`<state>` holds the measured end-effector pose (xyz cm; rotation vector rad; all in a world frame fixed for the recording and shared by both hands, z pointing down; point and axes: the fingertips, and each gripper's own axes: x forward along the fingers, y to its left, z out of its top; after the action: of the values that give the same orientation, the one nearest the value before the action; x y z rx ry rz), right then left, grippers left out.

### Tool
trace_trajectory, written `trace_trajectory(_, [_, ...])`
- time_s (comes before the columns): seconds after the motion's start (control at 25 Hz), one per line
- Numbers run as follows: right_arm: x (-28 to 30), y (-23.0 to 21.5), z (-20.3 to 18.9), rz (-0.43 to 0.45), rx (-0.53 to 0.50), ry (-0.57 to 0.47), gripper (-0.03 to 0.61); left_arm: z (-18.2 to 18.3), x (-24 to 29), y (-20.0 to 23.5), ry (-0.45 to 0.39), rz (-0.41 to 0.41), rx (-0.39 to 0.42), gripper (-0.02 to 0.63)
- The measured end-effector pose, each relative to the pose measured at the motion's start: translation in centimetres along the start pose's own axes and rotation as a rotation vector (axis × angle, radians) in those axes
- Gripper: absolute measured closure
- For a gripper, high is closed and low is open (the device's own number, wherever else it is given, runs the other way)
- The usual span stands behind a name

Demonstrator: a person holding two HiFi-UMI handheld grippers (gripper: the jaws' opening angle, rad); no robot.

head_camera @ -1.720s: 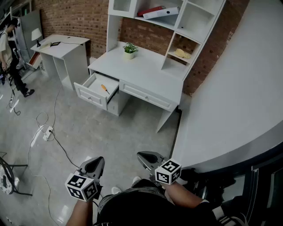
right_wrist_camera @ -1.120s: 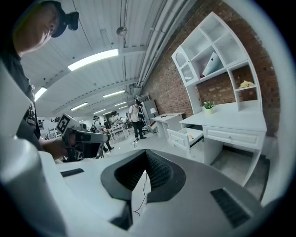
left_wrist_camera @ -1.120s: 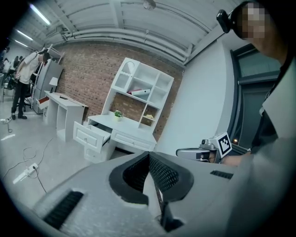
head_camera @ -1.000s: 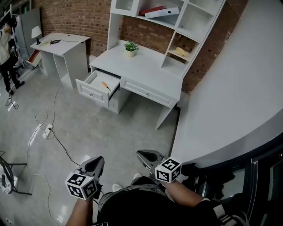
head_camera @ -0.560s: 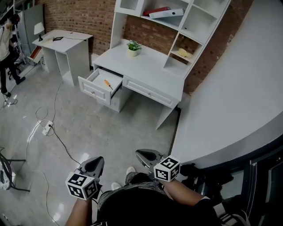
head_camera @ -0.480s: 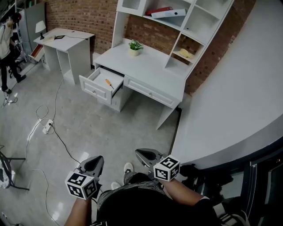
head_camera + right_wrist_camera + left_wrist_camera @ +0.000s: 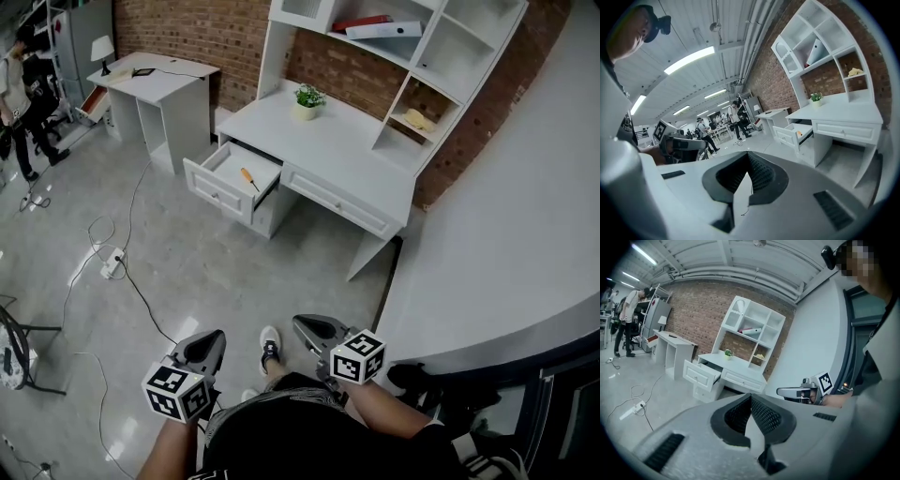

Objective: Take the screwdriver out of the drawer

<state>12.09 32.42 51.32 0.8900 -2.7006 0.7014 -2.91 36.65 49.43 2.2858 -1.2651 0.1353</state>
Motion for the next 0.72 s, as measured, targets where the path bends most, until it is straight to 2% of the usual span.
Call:
trace_trajectory(0.28, [4.1,-3.1,2.9,0.023,0.002,-0.005,0.574,2.5,3.0,3.3,0.008,0.034,-0.001,0.597])
trace_trajectory(0.72, [9.5,-9.5,7.4,0.026,0.034,-0.002,0.574,7.0,10.4,7.7,0.053,0.031,0.016,0.597])
